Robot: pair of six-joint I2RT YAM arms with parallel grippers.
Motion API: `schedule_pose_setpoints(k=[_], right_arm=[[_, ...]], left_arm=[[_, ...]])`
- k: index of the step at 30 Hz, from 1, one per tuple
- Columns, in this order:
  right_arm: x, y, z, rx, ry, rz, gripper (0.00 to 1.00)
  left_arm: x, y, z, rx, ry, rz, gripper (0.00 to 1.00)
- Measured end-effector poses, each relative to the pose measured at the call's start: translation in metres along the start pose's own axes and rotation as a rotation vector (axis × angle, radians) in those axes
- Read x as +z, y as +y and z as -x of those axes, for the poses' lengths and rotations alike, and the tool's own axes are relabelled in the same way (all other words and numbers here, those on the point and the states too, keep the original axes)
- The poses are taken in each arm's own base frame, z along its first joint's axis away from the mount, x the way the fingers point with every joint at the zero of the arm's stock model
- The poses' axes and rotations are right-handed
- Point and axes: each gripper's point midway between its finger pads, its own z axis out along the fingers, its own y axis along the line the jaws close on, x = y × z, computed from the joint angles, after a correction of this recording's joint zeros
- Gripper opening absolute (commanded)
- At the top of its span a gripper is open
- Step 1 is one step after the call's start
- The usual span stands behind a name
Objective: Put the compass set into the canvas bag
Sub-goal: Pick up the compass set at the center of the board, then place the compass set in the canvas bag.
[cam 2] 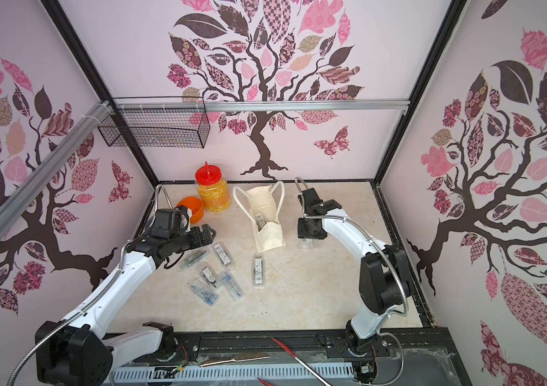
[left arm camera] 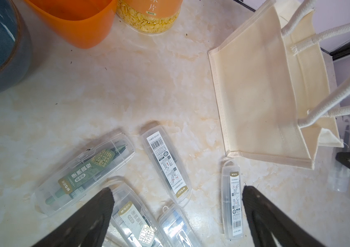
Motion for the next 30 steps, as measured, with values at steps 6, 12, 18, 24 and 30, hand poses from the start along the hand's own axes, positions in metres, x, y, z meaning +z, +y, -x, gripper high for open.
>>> schedule_pose_setpoints(k=[6,12,18,24,30], right_arm=[[-0.081,0.018,0.06,-0.026,-0.24,0.084,0.51],[-0.151,0.051,0.104,-0.082,-0.434,0.197,0.52],[-0.18,0.115,0.119,-0.206,-0.513,0.325,0.52],[-0.134,0.157,0.115,-0.286,-0.435,0.335,0.51],[-0.073,0.174,0.098,-0.342,-0.322,0.291,0.51]], left_arm=[[0.0,0.0,0.0,-0.003,0.001,-0.002,0.98],[-0.001,-0.001,0.0,-0.01,0.0,-0.007,0.98],[-0.002,-0.002,0.0,-0.011,-0.002,-0.009,0.98],[-0.005,-0.002,0.001,-0.011,-0.008,-0.011,0.98],[-0.006,0.0,0.001,-0.011,-0.01,-0.001,0.98]])
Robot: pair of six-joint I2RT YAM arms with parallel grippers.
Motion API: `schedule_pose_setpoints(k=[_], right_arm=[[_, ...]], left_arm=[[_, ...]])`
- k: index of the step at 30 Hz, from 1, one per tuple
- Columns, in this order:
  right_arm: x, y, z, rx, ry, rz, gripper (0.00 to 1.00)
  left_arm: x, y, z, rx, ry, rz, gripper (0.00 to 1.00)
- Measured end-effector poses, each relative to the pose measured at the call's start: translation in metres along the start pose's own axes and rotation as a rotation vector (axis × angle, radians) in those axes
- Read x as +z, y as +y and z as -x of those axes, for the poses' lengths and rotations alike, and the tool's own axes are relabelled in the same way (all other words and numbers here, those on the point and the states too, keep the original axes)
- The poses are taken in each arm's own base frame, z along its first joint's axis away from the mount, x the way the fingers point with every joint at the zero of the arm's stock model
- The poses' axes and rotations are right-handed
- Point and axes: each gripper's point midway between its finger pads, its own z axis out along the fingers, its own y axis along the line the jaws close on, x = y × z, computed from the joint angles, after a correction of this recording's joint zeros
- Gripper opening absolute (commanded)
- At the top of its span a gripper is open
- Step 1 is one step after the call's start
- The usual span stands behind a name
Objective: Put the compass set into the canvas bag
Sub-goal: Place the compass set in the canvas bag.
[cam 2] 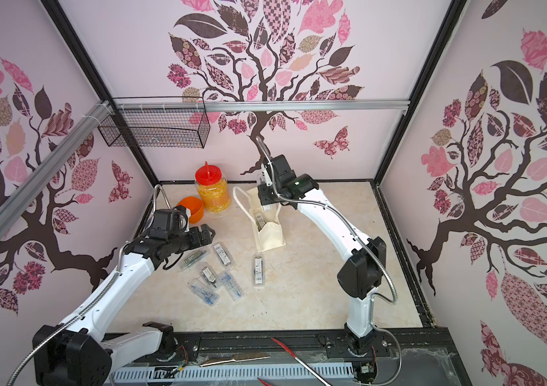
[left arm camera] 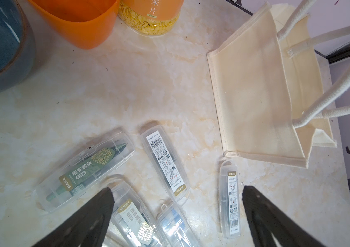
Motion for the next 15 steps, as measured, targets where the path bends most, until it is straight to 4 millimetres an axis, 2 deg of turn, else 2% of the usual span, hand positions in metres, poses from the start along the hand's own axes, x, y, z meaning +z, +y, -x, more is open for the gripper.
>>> schedule_pose_setpoints(k=[6,15], right_arm=[[0.025,0.003,-0.014,-0.028,0.045,-0.01,0.52],[0.076,-0.001,-0.045,-0.069,0.14,-0.059,0.52]], left_arm=[[0.0,0.001,-0.001,-0.001,0.004,0.003,0.98],[0.0,0.001,-0.001,-0.001,0.004,0.003,0.98]])
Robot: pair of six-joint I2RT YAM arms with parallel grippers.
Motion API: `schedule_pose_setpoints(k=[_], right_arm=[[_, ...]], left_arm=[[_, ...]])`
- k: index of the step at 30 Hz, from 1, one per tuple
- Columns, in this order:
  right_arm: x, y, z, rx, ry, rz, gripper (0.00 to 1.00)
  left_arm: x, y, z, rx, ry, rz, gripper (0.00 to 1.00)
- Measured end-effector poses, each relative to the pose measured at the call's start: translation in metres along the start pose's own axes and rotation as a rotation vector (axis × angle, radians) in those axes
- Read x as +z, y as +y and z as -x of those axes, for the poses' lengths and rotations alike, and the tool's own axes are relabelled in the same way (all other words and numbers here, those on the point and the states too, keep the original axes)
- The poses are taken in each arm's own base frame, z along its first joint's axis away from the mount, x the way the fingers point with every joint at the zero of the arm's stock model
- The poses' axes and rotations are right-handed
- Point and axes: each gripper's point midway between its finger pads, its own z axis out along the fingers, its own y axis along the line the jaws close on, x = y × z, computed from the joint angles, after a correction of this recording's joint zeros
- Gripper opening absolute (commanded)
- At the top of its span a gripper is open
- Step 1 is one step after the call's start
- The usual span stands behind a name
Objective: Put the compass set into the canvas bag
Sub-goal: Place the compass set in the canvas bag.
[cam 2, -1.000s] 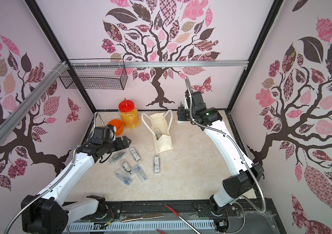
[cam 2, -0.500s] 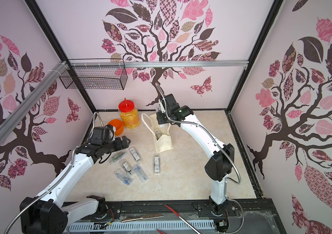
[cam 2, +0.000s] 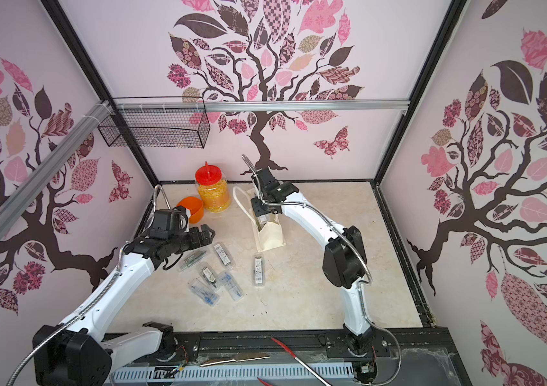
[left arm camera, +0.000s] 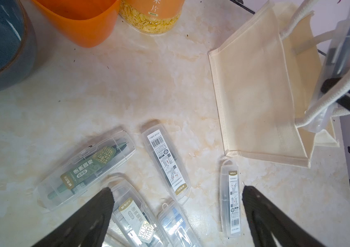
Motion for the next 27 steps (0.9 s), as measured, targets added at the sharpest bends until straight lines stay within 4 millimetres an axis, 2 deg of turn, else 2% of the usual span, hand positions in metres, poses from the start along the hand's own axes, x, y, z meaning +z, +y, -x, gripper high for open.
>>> schedule_pose_setpoints(k=[8,20,27], right_arm=[[0.029,-0.005,-0.014,-0.005,0.076,-0.037,0.53],[0.041,-0.008,-0.047,0.008,0.196,-0.051,0.54],[0.062,-0.008,-0.068,0.017,0.263,-0.051,0.54]], left_arm=[[0.0,0.001,-0.001,-0.001,0.005,0.006,0.98],[0.0,0.001,-0.001,-0.001,0.006,0.005,0.98],[0.001,0.001,-0.002,-0.001,0.009,0.006,0.98]])
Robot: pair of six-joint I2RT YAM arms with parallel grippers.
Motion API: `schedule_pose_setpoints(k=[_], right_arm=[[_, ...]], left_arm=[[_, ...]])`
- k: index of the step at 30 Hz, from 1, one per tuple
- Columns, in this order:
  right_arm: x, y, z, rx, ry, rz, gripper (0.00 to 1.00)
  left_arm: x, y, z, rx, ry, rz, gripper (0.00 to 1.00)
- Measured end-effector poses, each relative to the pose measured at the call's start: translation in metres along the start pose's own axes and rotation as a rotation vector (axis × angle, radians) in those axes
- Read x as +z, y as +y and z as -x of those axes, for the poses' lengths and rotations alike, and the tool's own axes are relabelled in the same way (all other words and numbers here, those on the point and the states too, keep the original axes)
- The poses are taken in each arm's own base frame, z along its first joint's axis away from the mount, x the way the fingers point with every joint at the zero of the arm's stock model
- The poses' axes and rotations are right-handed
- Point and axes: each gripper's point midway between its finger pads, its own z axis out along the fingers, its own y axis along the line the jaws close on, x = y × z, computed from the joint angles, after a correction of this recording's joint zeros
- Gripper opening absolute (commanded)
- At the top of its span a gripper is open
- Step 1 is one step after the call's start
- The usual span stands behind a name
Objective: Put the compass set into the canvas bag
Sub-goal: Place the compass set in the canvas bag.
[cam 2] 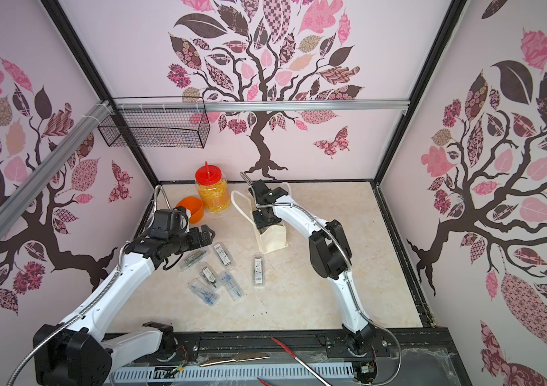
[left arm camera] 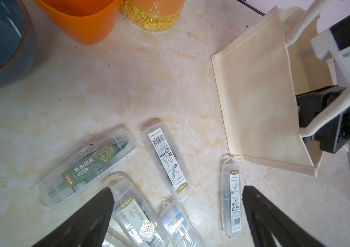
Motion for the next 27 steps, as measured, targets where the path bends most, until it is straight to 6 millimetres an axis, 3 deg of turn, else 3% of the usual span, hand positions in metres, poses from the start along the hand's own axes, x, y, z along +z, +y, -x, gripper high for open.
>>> schedule_pose_setpoints(k=[5,13,20,27], right_arm=[[0.01,-0.001,-0.008,0.001,0.037,-0.005,0.57],[-0.005,-0.003,-0.001,0.001,0.028,-0.02,0.78],[-0.05,0.002,0.038,0.025,-0.104,0.002,0.84],[-0.12,-0.004,0.047,0.087,-0.206,0.043,0.87]], left_arm=[[0.0,0.0,0.0,0.0,0.0,0.0,0.98],[0.0,0.0,0.0,0.0,0.0,0.001,0.98],[0.0,0.0,0.0,0.0,-0.001,0.001,0.98],[0.0,0.0,0.0,0.0,0.0,0.001,0.98]])
